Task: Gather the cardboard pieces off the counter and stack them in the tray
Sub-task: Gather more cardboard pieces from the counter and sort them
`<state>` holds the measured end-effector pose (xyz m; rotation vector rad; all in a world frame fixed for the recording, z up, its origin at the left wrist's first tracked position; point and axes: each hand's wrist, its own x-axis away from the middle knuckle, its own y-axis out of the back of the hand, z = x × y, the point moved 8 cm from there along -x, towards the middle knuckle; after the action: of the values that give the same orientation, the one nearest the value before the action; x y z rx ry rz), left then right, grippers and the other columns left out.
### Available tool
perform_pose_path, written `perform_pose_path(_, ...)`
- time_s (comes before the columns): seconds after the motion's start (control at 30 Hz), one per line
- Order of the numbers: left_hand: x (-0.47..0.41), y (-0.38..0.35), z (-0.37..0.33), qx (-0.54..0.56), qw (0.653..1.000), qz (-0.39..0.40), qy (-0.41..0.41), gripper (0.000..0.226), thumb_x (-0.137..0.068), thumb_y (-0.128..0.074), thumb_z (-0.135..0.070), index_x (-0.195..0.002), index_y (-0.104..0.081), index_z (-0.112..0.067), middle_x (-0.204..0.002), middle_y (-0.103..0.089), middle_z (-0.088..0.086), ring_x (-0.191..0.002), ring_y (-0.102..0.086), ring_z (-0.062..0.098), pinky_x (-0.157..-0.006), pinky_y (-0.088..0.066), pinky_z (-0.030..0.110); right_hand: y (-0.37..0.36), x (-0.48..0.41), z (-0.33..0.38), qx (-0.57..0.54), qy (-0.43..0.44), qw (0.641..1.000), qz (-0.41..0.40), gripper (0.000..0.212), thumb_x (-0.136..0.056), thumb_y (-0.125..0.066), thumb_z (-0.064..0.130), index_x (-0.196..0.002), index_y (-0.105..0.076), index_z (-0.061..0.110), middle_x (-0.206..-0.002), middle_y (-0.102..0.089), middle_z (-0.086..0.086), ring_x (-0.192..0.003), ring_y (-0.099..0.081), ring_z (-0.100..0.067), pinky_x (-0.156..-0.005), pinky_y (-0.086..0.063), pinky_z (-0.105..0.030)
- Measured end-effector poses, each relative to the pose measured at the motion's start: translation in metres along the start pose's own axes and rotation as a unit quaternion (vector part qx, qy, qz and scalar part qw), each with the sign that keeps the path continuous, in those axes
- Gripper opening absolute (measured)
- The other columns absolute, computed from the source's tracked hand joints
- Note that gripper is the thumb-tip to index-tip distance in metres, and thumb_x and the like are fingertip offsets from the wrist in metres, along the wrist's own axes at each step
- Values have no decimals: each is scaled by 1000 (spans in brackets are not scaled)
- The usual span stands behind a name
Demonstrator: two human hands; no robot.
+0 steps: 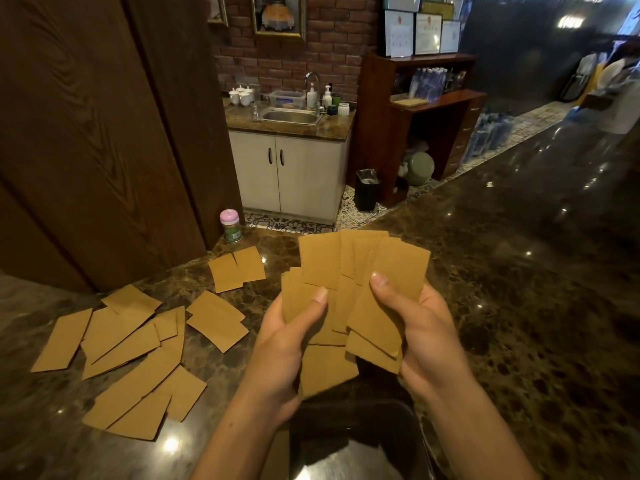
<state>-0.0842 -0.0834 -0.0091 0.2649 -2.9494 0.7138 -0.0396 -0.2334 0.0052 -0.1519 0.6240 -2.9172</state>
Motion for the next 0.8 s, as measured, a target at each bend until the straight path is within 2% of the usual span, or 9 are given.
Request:
perform_pose_path(0.2, -2, 3, -5, -35, 999, -15, -12, 27, -77, -75, -22, -102, -70, -17, -92, -80, 8, -86, -77, 26, -69, -63, 37, -6, 4, -5, 21, -29, 999, 41, 37, -80, -72, 19, -117, -70, 14, -105, -81, -9, -95, -79, -23, -75, -65, -33)
perform_pose_path(0.3, -4, 4, -1, -17, 1000, 5, 24, 36, -84, -77, -29, -115, -69, -12, -109, -77, 16, -100, -75, 33, -79, -62, 42, -6, 1, -7, 19, -43, 998, 36, 43, -79, -73, 19, -121, -69, 14, -108, -80, -11, -98, -78, -26, -80, -65, -39)
perform_pose_path(0.37, -2, 3, 1, 29, 997, 42, 49, 39, -88, -71, -23, -123, -65, -7, -115, -74, 20, -102, -73, 33, -79, -62, 42, 0, -4, -3, -1, -34, 999, 5, 43, -82, -73, 19, -124, -67, 15, -111, -80, -10, -103, -77, -28, -85, -64, -44)
perform_pose_path(0.43, -2, 9, 0, 20, 998, 44, 38, 33, -88, -68, -13, -121, -64, -9, -108, -76, 16, -93, -75, 29, -70, -62, 38, 10, -8, 3, -20, -25, 999, -18, 45, -84, -71, 19, -128, -65, 16, -115, -79, -11, -105, -77, -29, -86, -63, -47)
perform_pose_path(0.5, -2, 16, -3, 7, 1000, 11, 23, 41, -79, -70, -13, -119, -62, -14, -102, -79, 11, -88, -77, 27, -65, -62, 35, 17, -10, 9, -14, -21, 1000, -15, 53, -82, -71, 23, -134, -62, 15, -120, -77, -12, -106, -76, -28, -79, -65, -41)
perform_pose_path(0.57, -3, 22, -5, 0, 1000, -17, 7, 46, -72, -75, -14, -116, -62, -17, -97, -80, 6, -88, -77, 25, -66, -62, 37, 20, -11, 9, -1, -31, 1000, 3, 62, -78, -77, 30, -136, -61, 15, -124, -75, -13, -106, -76, -28, -75, -64, -36)
perform_pose_path(0.63, -3, 23, -9, -9, 999, -34, -11, 47, -69, -79, -13, -112, -62, -19, -91, -81, 0, -86, -77, 22, -69, -62, 38, 17, -9, 3, 17, -58, 997, 40, 72, -72, -88, 35, -136, -62, 13, -125, -74, -15, -110, -74, -31, -78, -64, -38)
perform_pose_path(0.73, -5, 21, -14, -29, 998, -45, -36, 50, -66, -90, -11, -107, -64, -20, -92, -80, 2, -90, -77, 25, -74, -61, 39, 10, -6, -7, 35, -102, 991, 76, 63, -69, -82, 25, -128, -65, 11, -117, -78, -14, -105, -77, -30, -76, -65, -37)
perform_pose_path(0.8, -6, 17, -15, -48, 997, -42, -50, 43, -67, -89, -9, -103, -68, -18, -94, -80, 6, -90, -77, 26, -74, -61, 37, 5, -6, -9, 69, -112, 987, 92, 55, -72, -80, 22, -125, -68, 11, -115, -78, -14, -103, -77, -30, -76, -65, -36)
